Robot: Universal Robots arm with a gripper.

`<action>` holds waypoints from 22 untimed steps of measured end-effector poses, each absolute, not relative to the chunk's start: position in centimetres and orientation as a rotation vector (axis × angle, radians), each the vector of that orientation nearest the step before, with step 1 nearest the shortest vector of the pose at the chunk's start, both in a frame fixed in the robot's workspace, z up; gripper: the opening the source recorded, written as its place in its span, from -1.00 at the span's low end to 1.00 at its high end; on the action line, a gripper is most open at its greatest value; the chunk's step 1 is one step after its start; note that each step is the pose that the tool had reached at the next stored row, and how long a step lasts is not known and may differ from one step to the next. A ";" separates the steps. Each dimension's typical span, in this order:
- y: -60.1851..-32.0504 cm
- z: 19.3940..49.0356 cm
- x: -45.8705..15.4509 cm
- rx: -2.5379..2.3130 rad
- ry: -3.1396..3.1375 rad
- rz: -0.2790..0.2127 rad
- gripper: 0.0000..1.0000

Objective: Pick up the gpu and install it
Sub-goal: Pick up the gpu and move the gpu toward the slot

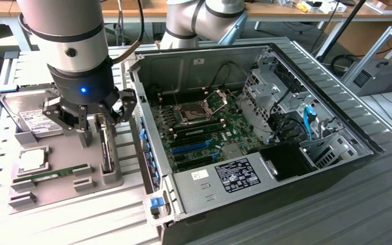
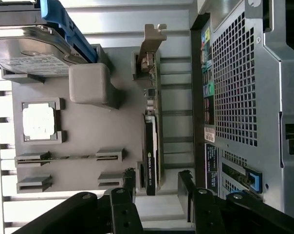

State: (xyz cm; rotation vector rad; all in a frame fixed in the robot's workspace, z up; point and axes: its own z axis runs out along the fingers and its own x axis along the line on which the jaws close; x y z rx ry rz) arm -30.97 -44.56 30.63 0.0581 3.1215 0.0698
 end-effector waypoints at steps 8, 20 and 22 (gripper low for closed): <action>-44.6 30.5 -31.0 0.058 3.122 0.070 -0.01; -44.6 28.5 -31.0 0.058 3.122 0.073 0.11; -44.6 28.1 -31.0 0.058 3.122 0.073 0.11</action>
